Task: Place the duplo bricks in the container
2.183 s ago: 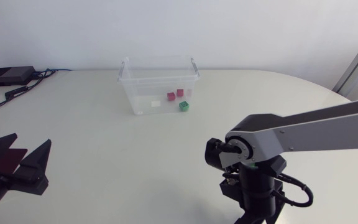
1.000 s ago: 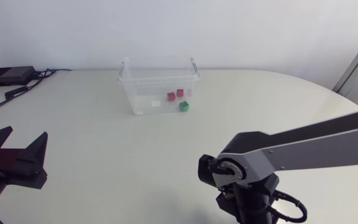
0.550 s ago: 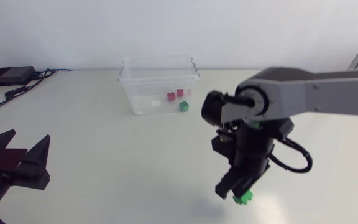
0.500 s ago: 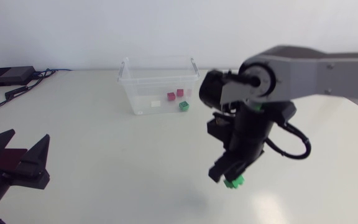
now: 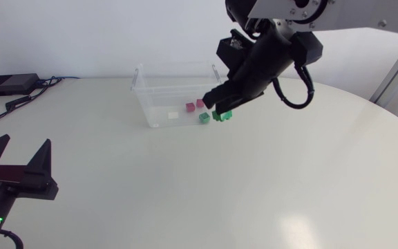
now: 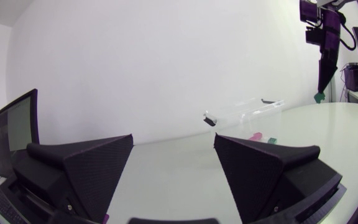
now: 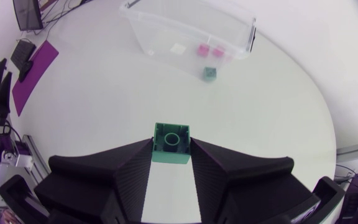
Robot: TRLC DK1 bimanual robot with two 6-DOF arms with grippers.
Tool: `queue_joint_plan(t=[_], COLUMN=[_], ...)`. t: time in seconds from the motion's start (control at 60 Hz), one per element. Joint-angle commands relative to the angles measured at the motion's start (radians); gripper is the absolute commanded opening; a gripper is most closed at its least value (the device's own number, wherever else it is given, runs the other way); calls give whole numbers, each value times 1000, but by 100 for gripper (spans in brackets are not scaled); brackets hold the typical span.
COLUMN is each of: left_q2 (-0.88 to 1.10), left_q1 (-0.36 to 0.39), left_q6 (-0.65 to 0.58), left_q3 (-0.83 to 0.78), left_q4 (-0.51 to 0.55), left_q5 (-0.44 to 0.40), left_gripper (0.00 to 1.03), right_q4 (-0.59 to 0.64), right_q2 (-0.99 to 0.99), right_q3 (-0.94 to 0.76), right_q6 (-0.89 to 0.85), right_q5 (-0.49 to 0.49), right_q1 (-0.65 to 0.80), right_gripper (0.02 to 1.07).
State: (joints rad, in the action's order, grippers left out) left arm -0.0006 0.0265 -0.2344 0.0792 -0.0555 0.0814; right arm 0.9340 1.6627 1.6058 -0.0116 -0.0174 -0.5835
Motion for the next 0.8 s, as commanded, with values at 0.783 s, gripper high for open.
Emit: queue_joint_plan(t=[0.783], left_q2=[-15], left_q1=[-30], left_q6=[-68], left_q3=[-82], left_q4=[-107], left_q5=[47], left_gripper=[91], right_q4=[-474], right_q2=[344], right_q3=[270], right_q6=[-25], right_q5=[105], right_q1=[65], right_gripper=[22])
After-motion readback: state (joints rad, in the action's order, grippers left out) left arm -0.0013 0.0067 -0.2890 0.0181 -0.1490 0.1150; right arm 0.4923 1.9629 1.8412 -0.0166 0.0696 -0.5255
